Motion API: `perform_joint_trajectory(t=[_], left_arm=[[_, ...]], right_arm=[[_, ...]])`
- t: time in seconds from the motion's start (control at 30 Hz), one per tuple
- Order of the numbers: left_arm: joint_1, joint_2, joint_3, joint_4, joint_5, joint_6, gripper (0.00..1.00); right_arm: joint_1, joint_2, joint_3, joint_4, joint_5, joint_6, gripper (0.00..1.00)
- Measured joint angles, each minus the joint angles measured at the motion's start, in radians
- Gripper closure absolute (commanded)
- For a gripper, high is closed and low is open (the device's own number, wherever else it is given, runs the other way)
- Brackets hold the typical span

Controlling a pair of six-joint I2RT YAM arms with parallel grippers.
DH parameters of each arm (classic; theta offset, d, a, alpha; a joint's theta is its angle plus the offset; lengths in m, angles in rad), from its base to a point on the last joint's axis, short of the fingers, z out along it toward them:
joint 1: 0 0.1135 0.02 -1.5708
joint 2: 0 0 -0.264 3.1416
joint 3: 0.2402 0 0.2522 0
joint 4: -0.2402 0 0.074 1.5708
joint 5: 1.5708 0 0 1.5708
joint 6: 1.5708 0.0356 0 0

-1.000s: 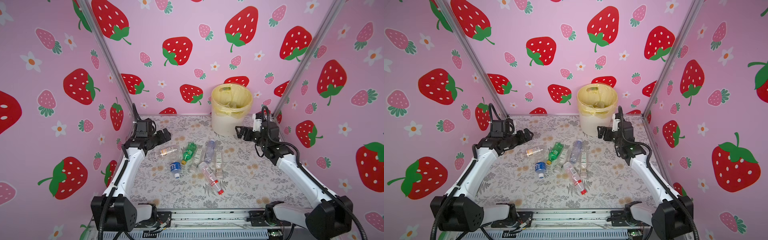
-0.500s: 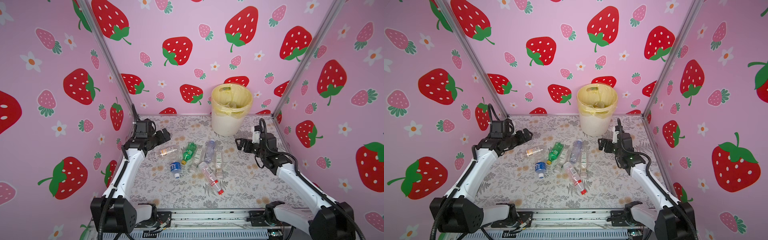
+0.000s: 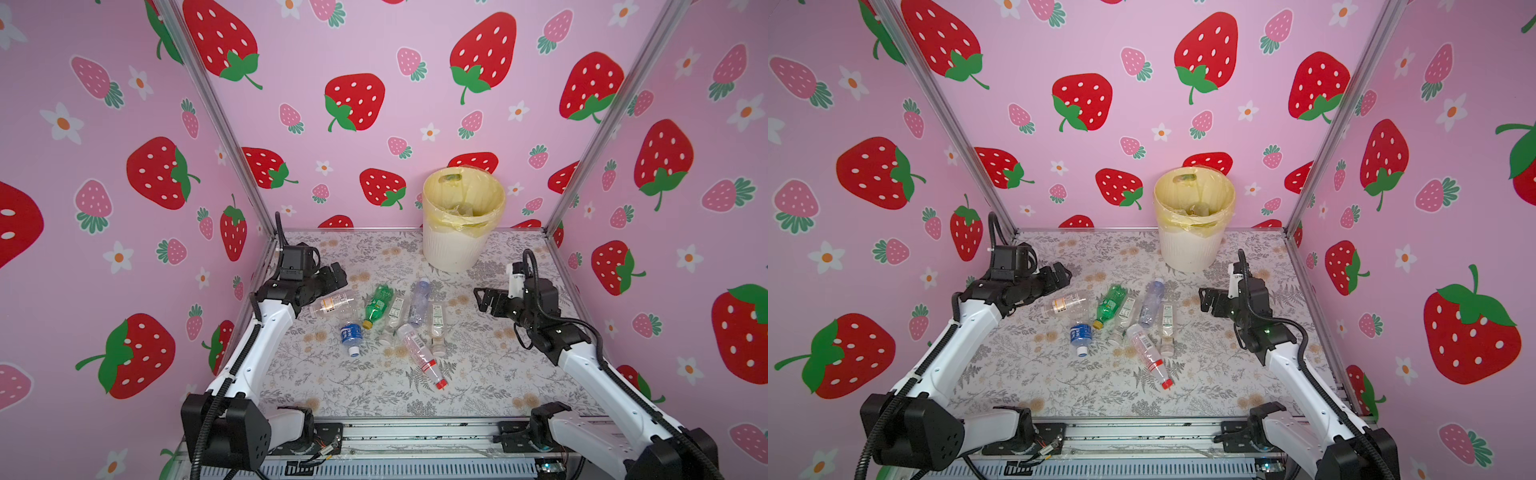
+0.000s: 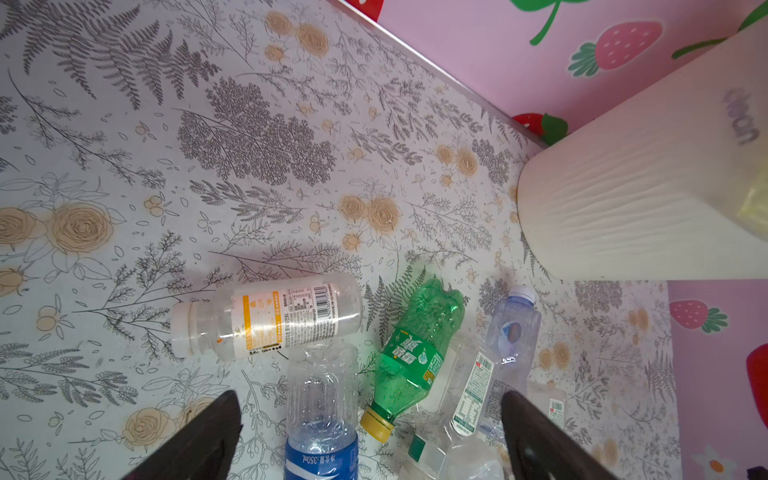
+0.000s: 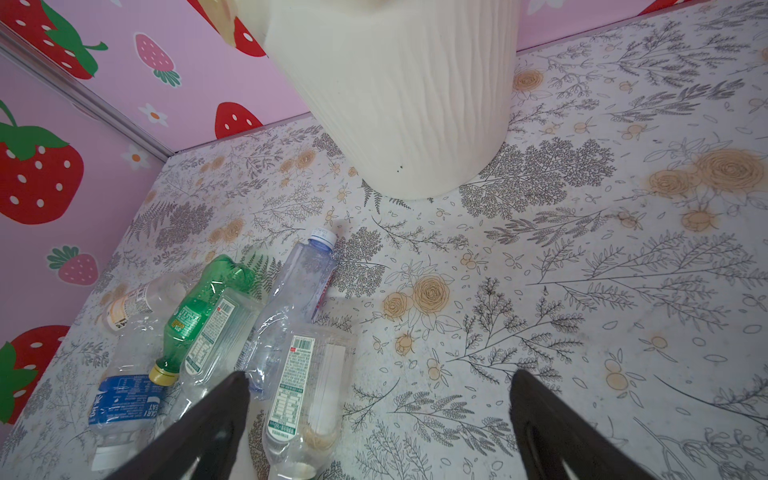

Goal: Throw the plastic bottles in the bin
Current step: 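Lower the left gripper onto the blue-labelled clear water bottle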

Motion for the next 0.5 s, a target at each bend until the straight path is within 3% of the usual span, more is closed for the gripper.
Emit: perform_joint_trajectory(t=[0.2, 0.5], left_arm=[[-0.123, 0.0, -0.058, -0.018, -0.046, -0.015, 0.01], [-0.233, -0.001, -0.138, -0.048, -0.167, -0.052, 0.02]], right_arm=[[0.0, 0.0, -0.031, 0.0, -0.003, -0.001, 0.01], [0.0, -0.01, -0.041, -0.011, 0.004, -0.002, 0.01]])
